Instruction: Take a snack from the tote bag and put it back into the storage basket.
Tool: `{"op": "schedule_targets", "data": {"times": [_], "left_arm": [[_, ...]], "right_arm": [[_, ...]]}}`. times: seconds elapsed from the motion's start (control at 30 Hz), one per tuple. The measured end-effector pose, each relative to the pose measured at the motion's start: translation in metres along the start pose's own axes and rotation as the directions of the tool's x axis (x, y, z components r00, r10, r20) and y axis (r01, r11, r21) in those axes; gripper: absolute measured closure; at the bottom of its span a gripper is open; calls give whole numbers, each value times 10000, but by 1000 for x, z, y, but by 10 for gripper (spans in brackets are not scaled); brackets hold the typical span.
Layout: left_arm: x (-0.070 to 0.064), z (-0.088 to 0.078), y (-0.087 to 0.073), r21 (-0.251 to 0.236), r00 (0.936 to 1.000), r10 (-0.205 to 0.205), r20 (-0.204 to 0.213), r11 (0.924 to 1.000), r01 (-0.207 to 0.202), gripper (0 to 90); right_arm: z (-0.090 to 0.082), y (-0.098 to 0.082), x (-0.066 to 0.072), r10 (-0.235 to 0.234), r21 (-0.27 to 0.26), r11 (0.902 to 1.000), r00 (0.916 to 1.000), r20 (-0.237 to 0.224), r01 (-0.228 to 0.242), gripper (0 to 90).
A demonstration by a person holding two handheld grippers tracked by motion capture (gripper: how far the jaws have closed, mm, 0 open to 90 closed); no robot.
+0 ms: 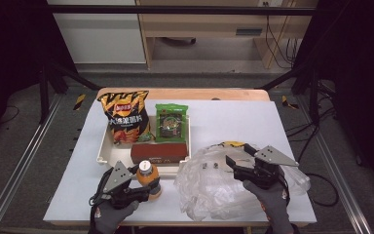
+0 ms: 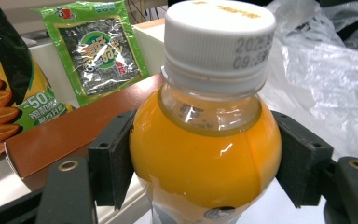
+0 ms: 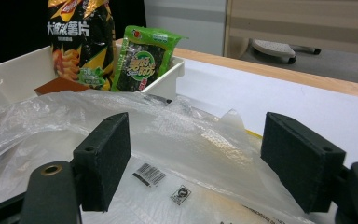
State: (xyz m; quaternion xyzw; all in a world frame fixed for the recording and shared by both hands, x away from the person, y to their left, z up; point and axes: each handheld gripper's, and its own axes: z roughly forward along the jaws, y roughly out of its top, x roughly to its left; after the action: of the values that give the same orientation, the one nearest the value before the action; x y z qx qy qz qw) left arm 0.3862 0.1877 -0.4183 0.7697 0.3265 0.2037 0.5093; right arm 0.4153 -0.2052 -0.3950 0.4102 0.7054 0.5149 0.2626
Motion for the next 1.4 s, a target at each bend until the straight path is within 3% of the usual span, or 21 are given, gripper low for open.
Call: {"op": "schedule_targets", "data": {"times": [0.07,0.17,0.23,0.3,0.43,0.6,0.7,0.8,0.87,1.0,1.13,1.27,1.4], "left_arm": [[-1,3,-4,151,9999,93,-76,9998,-92,293],[-2,2,-7,8,9998,29,-206,10000,-28,290],[-5,1,-9,-144,9985,-180,-524,9997,173,286],[-10,2,-11,-202,9948,-376,-944,9992,358,218],[-22,4,-13,-558,9790,-796,-1877,9960,703,142],[-30,13,-12,-1006,9559,-1447,-2555,9873,1226,126],[-32,17,-11,-996,9417,-1559,-2980,9863,1318,140],[-31,19,-13,-955,9392,-1709,-2978,9842,1488,194],[-31,18,-13,-940,9456,-1678,-2789,9847,1470,288],[-23,14,-10,-547,9635,-1606,-2143,9868,1524,292],[-6,6,-7,-279,9881,-1079,-1096,9940,1054,292],[7,2,-5,-283,9963,-863,-45,9959,861,292],[10,6,-11,-159,9979,-637,107,9978,639,291]], "right_arm": [[0,0,0,-11,24,10000,10000,-11,11,245],[-1,0,1,-19,5,10000,10000,-24,19,245],[-1,0,0,18,7,10000,10000,-12,-18,245],[-1,0,0,-25,7,10000,10000,-17,25,244],[-1,0,0,-8,-10,10000,10000,-6,8,244],[-1,1,0,-15,-6,10000,10000,-1,15,244],[0,1,1,-18,3,10000,10000,-22,18,244],[1,0,1,-16,22,10000,10000,-12,16,244],[1,0,1,-42,57,10000,10000,-20,42,244],[2,0,2,-37,61,10000,10000,-21,37,245],[1,-1,0,0,40,10000,10000,-1,0,245],[2,-1,1,-19,80,10000,10000,-5,19,245],[2,-2,1,-13,125,9999,10000,-8,14,245]]}}
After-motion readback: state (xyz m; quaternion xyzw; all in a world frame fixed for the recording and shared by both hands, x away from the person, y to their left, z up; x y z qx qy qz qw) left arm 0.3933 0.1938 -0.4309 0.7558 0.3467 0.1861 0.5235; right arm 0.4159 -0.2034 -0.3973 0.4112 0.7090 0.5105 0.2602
